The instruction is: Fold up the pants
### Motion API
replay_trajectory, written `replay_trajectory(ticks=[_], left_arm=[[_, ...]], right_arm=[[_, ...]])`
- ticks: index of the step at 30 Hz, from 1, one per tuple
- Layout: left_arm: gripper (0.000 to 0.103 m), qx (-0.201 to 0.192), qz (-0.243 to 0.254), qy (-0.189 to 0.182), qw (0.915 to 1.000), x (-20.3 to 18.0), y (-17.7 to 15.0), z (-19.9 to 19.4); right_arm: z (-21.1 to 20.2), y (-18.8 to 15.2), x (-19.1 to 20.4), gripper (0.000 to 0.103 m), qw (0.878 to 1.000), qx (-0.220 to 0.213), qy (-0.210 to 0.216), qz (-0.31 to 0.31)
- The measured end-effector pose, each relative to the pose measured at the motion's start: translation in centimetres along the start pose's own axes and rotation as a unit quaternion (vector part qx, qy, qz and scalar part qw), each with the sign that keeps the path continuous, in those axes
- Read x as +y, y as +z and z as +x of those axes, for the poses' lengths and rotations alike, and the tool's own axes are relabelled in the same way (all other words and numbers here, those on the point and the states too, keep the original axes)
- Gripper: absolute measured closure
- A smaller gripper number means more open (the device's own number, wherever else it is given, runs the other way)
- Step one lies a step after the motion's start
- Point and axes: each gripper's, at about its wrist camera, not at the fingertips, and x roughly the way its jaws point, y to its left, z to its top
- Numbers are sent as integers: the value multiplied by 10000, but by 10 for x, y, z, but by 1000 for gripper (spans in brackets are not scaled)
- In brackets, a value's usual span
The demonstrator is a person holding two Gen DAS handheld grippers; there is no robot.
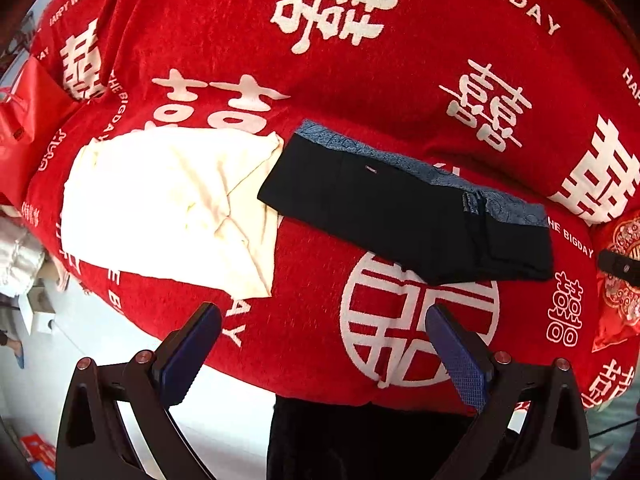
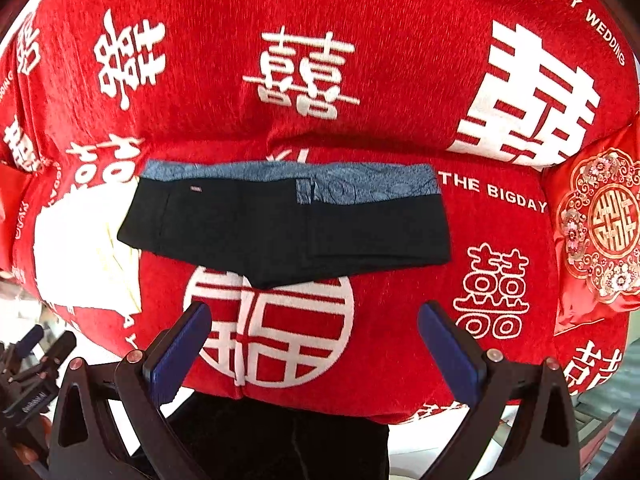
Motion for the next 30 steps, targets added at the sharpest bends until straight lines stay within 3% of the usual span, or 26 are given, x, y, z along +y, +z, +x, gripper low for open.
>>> replay_trajectory(ticks=[13,30], left_arm=[[0,210,-181,194,9994,27,11,20],[0,564,126,286,9979,32,29,69]], right_arm=[[17,-5,30,0,9991,226,-2,-363],[54,-9,61,0,9983,471,-69,-346]])
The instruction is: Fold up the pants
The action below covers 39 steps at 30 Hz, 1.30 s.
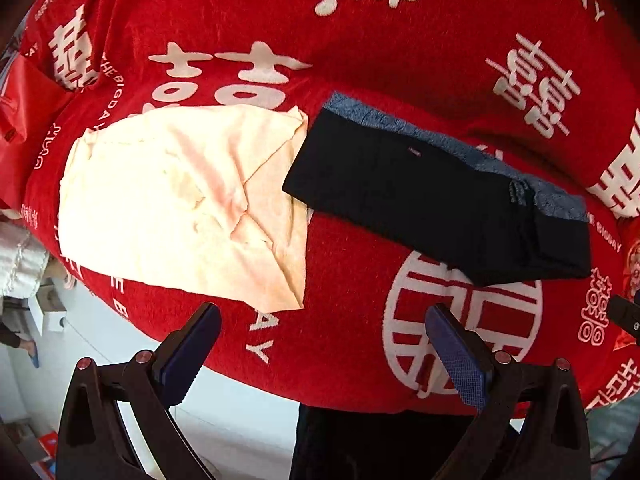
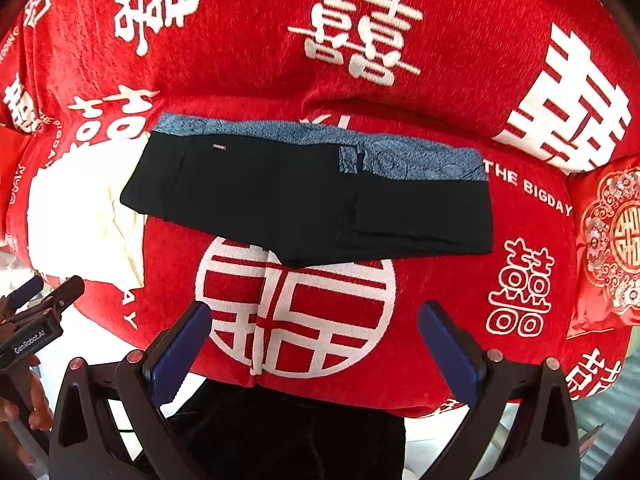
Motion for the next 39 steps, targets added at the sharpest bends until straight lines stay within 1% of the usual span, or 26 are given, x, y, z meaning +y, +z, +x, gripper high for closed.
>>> replay_trajectory(ticks=[6,8,11,15,17,22,25,26,27,29,30,32,33,34,35,37,39], left_arm=[[0,217,71,151,9996,-6,10,41],[0,237,81,202,9995,-9,14,54],[0,257,28,285,9993,-14,21,69],[0,270,-127,232,9993,-21,30,94],[0,236,-219,176,9993,-24,33,105],[0,31,-589,-209,9980,-25,42,129],[0,-108,-789,-360,9962,-22,45,137],[0,-151,-892,-497,9947,-19,46,140],[0,-186,-1011,-628,9927,-15,46,143],[0,-246,-1263,-847,9881,-8,46,149],[0,-288,-1390,-1093,9838,-3,46,153],[0,-355,-1663,-1691,9708,6,45,160],[0,-430,-1812,-2028,9613,10,45,163],[0,-469,-1888,-2204,9558,12,45,165],[0,-484,-1957,-2349,9509,13,45,169],[0,-453,-2093,-2426,9462,13,47,178],[0,-424,-2262,-2540,9394,16,48,186]], right_arm=[[48,0,-7,0,9995,283,-7,109],[65,4,-11,0,9994,306,56,136],[90,12,-15,0,9991,415,14,128],[117,28,-19,0,9992,403,7,53],[129,39,-20,0,9995,306,5,-64],[164,68,-14,0,9992,228,4,-313],[187,77,-10,0,9991,172,-5,-385],[194,77,-10,0,9990,226,-37,-394],[201,77,-10,0,9988,272,-86,-401],[204,74,-7,0,9980,124,-199,-586],[204,73,-5,0,9975,113,-220,-667],[204,70,-4,0,9966,59,-203,-799],[204,69,-5,0,9963,35,-180,-838],[203,68,-5,0,9959,15,-152,-889],[203,67,-5,0,9957,3,-134,-916],[202,65,-7,0,9958,-27,-80,-911],[202,66,-9,0,9963,-47,-19,-859]])
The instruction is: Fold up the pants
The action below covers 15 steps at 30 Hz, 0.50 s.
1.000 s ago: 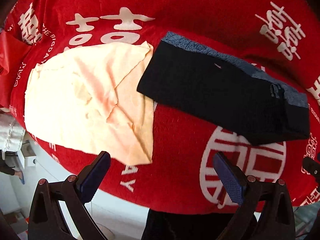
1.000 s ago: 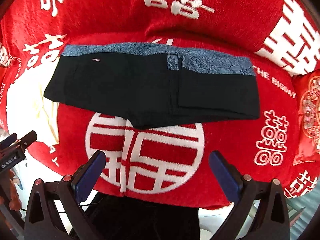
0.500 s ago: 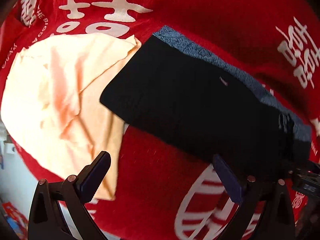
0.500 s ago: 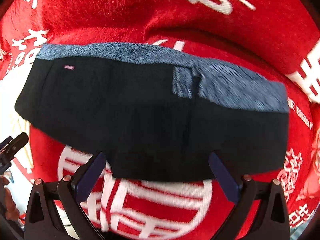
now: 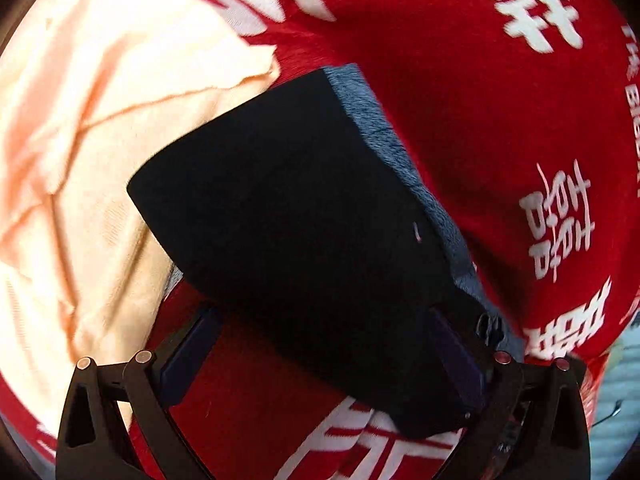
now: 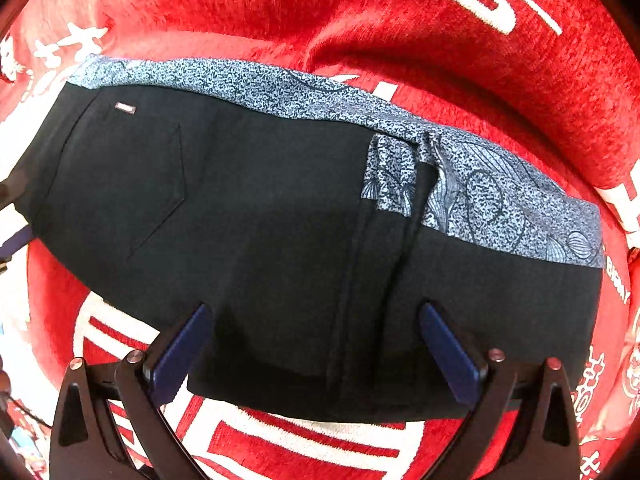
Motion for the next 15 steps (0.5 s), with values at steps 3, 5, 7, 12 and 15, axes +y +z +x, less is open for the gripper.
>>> replay_trajectory(ticks=[3,5,7,12,15], left_arm=[[1,-81,8,-2,10000,0,5,2],[0,-56,27,46,10000,-6,10,5],[1,-105,35,29,9999,-16,14,4],[39,-200,420,1240,9912,-30,11,19],[65,-394,1049,1730,9785,-49,3,14]], right_arm=[[0,2,-5,0,10000,-23,66,65],[0,2,-6,0,10000,-36,60,52],[-1,5,-4,0,10000,-42,27,-1],[-15,12,-5,0,9999,46,121,66],[-42,28,-7,0,9990,-23,421,162]])
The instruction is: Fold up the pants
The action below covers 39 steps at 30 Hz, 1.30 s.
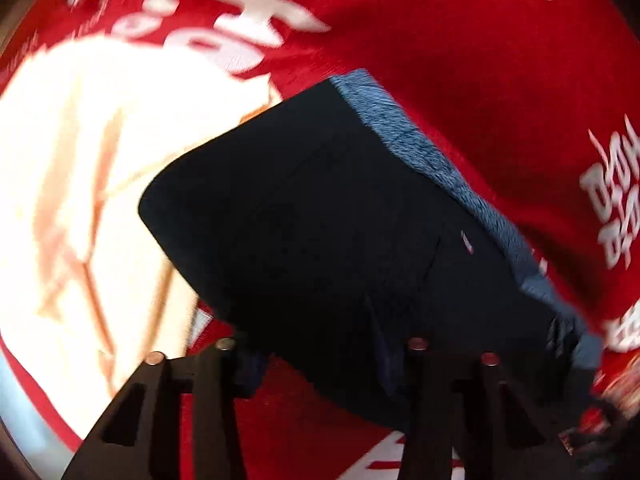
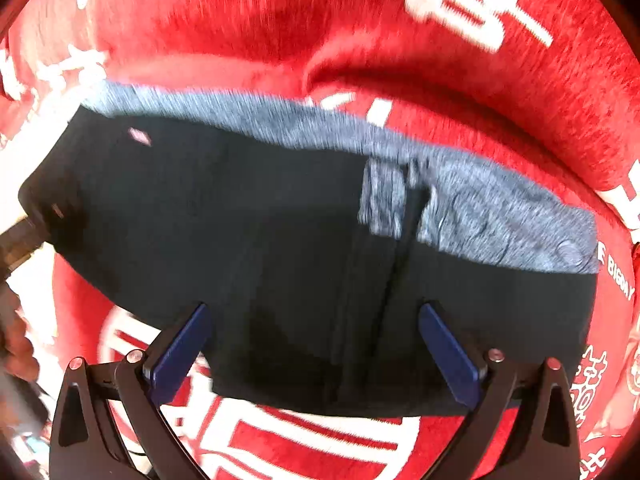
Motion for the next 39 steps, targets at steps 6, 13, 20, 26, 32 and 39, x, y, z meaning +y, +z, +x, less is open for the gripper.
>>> replay_trajectory(ticks=[6,13,20,26,32,39], left_arm=[[66,-705,1825,1204,9732,-56,-28,-11],[66,-975,2508,1568,9503,-71,-41,-10],[66,-1056,2632,1598,9455,-76,-49,-14],[66,-1025,2641,1558,9463,-81,-50,-21],[66,-1515,3050,1480,9285,-109,-57,-63],[66,-2120,3701,1159,8970,-188,-96,-124]], right_arm=[[-45,73,46,0,9941,237,1033,-239],[-46,146,169,0,9750,1076,1586,-1121],[27,142,261,0,9392,2491,734,-2246],[43,143,244,84,9360,2918,980,-1708],[-34,130,190,85,9505,1864,1693,-1820],[-120,91,51,85,9497,744,2881,-976]])
